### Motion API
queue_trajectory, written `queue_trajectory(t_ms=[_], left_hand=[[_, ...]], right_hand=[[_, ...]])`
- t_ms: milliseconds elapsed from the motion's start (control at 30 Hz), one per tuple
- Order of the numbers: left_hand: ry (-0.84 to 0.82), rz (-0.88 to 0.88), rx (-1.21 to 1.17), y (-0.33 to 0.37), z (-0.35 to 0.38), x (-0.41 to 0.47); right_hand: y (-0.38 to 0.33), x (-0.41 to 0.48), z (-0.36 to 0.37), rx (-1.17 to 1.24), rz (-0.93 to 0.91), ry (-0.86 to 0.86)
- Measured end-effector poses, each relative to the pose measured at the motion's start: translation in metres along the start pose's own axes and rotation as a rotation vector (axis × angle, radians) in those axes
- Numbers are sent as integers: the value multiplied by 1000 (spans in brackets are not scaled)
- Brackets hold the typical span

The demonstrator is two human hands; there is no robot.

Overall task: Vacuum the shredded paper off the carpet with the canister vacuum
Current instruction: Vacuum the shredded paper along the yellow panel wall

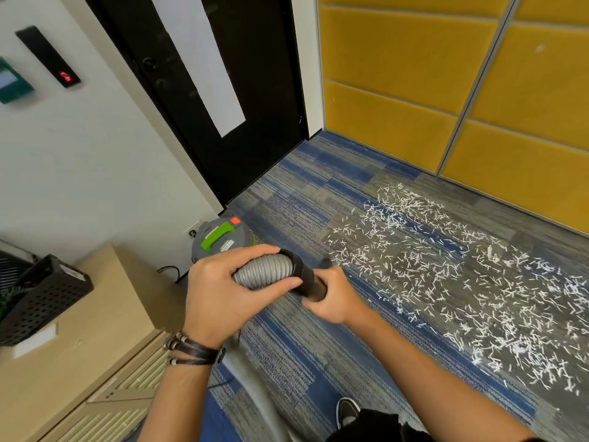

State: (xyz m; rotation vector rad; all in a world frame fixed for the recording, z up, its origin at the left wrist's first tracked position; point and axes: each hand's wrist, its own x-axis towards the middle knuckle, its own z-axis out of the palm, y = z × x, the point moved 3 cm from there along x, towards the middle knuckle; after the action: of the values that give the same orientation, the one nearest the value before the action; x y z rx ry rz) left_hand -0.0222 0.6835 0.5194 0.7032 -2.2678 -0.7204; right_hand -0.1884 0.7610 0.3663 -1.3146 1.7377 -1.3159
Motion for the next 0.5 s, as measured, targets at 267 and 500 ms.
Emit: queue_trajectory(t_ms=[267,500], left_hand=[[-27,-52,-97,-5,2,0],[38,-17,-12,2,6,3]], right_hand=[[11,-10,-2,-43,12,-10],[8,1,-9,-45,-3,46]])
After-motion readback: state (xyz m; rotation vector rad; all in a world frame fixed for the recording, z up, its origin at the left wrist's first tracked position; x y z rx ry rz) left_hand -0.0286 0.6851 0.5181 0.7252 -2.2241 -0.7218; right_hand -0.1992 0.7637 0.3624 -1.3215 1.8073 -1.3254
